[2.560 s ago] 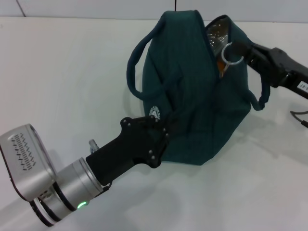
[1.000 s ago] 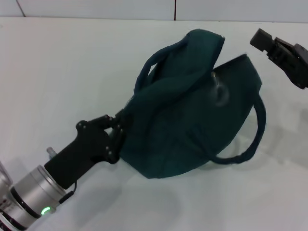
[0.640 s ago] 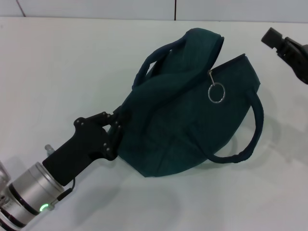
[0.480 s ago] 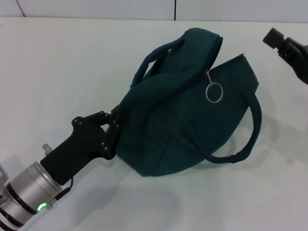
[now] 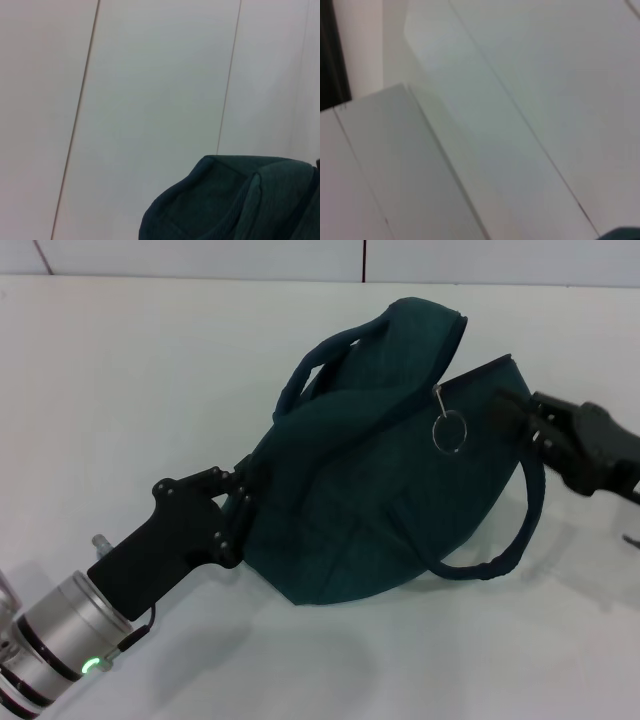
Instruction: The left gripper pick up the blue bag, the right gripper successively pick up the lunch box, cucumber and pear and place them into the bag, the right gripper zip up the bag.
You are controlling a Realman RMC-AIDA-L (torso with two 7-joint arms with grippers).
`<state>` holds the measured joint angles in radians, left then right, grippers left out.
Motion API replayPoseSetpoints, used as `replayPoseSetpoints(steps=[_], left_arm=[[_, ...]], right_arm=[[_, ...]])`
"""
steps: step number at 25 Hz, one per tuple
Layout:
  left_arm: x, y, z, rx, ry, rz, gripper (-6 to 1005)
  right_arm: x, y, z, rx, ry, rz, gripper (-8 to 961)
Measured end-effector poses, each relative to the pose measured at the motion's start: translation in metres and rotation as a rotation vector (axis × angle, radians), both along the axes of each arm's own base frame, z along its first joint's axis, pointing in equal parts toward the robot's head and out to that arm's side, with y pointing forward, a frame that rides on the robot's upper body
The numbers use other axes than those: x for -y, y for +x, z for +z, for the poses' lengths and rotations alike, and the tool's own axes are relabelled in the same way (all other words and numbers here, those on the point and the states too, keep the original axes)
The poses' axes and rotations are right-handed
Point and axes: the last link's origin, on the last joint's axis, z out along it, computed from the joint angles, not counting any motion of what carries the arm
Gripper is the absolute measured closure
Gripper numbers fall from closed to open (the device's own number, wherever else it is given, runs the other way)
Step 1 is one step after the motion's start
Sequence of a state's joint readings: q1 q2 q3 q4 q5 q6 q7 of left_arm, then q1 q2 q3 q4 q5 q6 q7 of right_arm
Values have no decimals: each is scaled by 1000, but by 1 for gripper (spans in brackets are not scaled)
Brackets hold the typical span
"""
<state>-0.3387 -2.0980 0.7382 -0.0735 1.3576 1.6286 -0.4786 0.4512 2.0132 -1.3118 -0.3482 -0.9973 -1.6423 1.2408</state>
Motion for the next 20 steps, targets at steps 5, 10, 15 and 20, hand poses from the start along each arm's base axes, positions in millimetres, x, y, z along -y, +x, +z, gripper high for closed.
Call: replayPoseSetpoints(steps=[5, 10, 15, 20], left_arm=[[-1, 1, 0, 0, 1, -3, 933], [-1, 1, 0, 0, 1, -2, 932], [0, 0, 0, 0, 1, 0, 933], [-1, 0, 0, 0, 1, -2, 932]], right_arm=[[-1, 1, -9, 54, -5, 8, 685], [-4, -1, -13, 81, 0, 20, 582], [-10, -5, -13, 93, 10, 23, 389], [-17, -12, -21, 118, -16, 33, 340]])
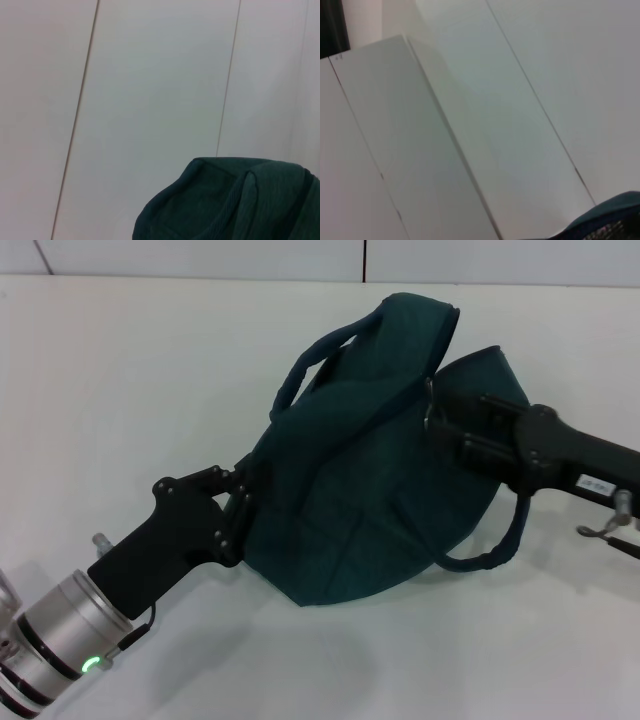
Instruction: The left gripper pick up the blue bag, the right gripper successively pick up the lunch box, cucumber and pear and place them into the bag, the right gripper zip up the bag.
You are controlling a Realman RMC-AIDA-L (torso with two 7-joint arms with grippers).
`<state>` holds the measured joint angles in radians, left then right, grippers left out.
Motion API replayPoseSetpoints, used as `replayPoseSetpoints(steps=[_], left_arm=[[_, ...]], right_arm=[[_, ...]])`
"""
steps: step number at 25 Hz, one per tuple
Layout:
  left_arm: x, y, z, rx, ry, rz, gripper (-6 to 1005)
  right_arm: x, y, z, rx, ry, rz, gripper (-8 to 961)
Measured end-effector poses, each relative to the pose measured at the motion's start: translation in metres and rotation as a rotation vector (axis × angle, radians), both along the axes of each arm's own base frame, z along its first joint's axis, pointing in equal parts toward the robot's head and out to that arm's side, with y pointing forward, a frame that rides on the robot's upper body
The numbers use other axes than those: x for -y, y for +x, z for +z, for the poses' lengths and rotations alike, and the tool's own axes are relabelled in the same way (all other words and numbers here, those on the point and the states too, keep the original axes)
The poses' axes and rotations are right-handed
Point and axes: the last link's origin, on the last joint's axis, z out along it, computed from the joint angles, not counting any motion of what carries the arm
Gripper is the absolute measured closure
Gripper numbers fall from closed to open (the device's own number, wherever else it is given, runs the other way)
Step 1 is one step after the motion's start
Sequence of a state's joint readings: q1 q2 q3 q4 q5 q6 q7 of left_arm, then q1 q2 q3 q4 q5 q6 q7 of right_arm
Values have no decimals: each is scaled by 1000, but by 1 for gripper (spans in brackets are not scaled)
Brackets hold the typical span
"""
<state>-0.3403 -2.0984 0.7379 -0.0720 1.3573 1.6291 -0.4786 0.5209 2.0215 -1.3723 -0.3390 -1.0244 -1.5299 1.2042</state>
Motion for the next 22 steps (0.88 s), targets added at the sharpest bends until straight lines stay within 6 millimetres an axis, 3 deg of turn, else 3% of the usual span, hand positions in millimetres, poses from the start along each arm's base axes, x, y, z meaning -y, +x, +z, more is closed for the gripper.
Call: replayPoseSetpoints(steps=[15, 22], left_arm=[[0, 0, 0, -6, 7, 0, 932], [0, -1, 1, -6, 10, 3, 933]], right_arm=[[-15, -9, -14, 54, -40, -43, 347], [-15, -9, -18, 62, -72, -64, 439]])
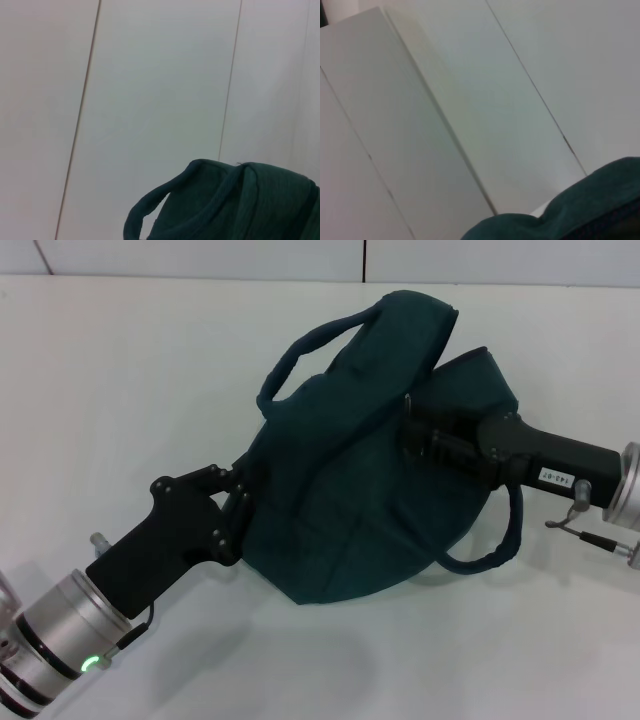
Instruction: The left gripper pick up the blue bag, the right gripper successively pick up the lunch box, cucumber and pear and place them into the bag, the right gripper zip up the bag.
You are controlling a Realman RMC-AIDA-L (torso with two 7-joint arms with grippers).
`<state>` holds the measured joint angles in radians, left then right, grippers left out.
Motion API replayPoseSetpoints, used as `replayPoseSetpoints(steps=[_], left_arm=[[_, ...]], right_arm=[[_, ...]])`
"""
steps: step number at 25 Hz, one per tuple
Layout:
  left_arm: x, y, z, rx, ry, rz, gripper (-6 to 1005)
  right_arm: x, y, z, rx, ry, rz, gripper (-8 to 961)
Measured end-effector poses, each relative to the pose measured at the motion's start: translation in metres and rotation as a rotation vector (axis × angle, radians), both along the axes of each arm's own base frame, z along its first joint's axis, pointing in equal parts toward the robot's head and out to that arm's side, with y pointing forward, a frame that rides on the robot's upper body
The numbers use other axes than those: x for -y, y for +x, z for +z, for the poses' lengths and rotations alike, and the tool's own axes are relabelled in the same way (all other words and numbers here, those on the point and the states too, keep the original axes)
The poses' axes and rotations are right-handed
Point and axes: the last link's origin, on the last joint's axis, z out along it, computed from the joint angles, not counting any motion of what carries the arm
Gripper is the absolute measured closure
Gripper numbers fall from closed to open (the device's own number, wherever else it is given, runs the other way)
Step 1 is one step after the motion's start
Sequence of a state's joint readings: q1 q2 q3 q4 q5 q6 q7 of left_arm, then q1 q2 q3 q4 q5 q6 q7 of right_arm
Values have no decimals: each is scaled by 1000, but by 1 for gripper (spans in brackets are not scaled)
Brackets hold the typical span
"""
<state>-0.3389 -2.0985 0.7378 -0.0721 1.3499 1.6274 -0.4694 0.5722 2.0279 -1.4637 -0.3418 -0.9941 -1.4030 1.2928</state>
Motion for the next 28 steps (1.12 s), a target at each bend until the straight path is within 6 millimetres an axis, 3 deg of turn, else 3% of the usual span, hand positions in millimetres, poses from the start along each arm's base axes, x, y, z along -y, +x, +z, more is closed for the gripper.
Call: replayPoseSetpoints(steps=[4, 10, 28], left_arm=[[0, 0, 0, 0, 0, 0, 933], [0, 0, 0, 0, 2, 0, 932], [-1, 0, 1, -2, 3, -2, 933]], right_arm=[[1, 0, -2, -6, -29, -22, 594], [5, -5, -8, 5, -75, 7, 685], [11, 9, -4, -10, -69, -52, 696]])
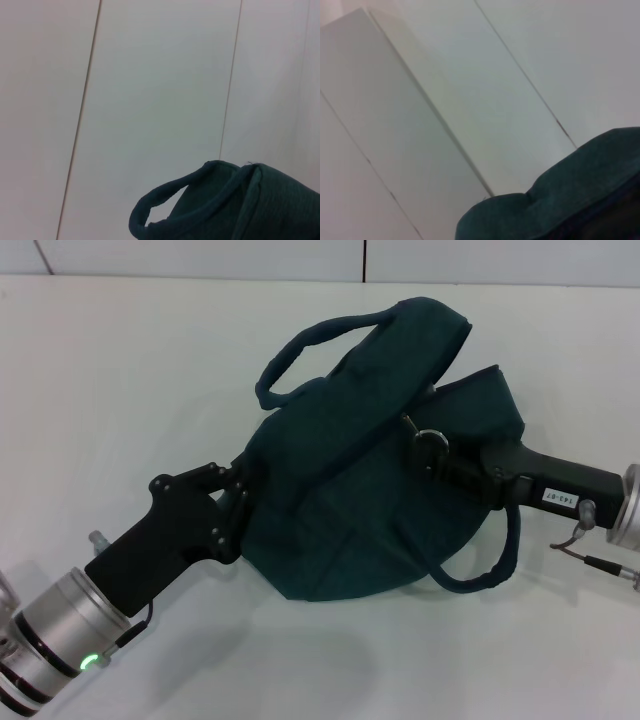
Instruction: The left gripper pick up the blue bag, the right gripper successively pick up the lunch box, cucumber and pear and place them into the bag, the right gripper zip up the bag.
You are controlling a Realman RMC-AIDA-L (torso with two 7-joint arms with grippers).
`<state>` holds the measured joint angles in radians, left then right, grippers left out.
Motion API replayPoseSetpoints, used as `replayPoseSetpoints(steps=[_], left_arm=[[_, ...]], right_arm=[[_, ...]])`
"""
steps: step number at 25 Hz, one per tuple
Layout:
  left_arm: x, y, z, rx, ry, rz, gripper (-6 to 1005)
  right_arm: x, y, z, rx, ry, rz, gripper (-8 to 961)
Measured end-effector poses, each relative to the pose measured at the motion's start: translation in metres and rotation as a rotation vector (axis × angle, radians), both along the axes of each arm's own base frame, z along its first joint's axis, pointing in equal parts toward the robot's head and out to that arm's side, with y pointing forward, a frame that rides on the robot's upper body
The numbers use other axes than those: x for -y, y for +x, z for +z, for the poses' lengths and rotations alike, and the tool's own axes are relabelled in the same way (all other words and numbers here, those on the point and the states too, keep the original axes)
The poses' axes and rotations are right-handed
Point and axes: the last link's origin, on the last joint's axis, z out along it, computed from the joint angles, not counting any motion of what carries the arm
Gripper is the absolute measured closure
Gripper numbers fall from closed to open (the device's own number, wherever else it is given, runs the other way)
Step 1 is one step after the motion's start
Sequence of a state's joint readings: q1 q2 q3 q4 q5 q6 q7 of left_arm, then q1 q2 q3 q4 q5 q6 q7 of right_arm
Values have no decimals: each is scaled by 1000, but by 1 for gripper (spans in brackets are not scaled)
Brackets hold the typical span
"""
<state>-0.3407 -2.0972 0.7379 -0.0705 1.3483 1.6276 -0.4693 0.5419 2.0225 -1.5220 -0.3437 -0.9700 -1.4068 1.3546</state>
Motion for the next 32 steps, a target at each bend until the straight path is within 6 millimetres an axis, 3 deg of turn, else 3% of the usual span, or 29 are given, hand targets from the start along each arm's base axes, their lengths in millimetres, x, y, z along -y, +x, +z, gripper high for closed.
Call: replayPoseSetpoints(steps=[6, 11, 22, 32], left_arm=[[0, 0, 0, 0, 0, 0, 932], [0, 0, 0, 0, 0, 0, 933], [1, 0, 0, -1, 1, 2, 926], [1, 0, -1, 0, 1, 1, 897]], right_arm=[[-2, 4, 3, -8, 24, -23, 730], [-3, 2, 2, -6, 32, -22, 835], [-10, -9, 3, -19, 37, 6, 886], [-6, -4, 4, -27, 41, -6, 913]])
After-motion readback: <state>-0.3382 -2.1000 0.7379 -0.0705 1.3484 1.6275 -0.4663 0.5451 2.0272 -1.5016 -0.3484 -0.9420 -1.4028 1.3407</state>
